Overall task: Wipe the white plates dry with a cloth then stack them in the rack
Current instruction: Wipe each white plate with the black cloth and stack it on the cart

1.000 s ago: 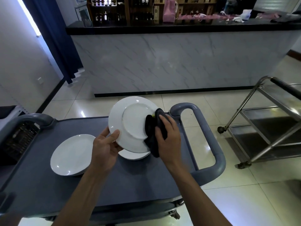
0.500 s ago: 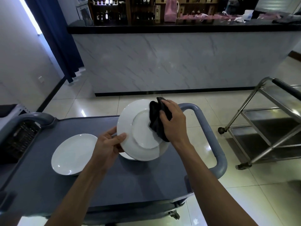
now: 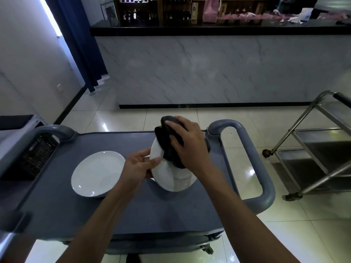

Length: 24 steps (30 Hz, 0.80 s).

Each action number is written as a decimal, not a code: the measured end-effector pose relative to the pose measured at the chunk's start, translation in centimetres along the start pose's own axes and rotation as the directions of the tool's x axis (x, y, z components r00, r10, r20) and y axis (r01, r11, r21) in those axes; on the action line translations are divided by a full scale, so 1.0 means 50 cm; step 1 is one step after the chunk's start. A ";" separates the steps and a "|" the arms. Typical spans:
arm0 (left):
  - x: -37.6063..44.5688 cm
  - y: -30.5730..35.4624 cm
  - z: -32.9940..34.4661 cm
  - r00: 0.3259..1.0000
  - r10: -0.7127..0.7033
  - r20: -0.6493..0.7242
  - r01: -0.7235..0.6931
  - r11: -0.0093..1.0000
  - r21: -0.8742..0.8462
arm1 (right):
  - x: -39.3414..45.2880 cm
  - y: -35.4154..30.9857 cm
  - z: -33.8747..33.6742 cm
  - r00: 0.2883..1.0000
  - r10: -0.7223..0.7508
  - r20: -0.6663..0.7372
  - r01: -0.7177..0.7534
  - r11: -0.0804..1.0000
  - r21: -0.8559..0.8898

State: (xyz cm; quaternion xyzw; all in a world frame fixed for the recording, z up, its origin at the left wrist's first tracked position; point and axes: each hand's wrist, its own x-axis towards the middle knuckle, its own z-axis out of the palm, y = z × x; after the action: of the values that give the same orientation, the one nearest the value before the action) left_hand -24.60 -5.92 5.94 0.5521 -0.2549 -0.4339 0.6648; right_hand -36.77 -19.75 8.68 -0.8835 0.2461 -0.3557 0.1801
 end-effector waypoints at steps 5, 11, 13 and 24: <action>-0.006 -0.022 -0.010 1.000 -0.002 -0.018 0.002 1.000 0.010 | -0.029 -0.011 0.009 0.998 -0.058 0.036 0.059 0.998 -0.023; -0.017 -0.044 -0.016 0.997 0.020 -0.069 -0.016 0.998 0.063 | -0.073 0.047 0.009 1.000 0.026 0.003 -0.026 0.998 0.054; -0.016 -0.048 -0.020 0.993 0.063 -0.103 -0.055 0.995 0.085 | -0.088 0.075 0.009 0.998 0.069 0.003 -0.069 0.996 0.060; 0.045 -0.031 -0.020 0.865 0.502 0.031 -0.281 0.432 0.857 | -0.117 0.094 0.015 0.988 0.153 0.033 -0.154 0.987 0.041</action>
State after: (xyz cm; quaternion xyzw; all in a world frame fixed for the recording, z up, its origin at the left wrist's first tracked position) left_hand -23.13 -7.36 3.90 0.7719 -0.4740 -0.0228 0.4231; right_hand -41.31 -20.17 2.69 -0.8630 0.3028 -0.3329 0.2297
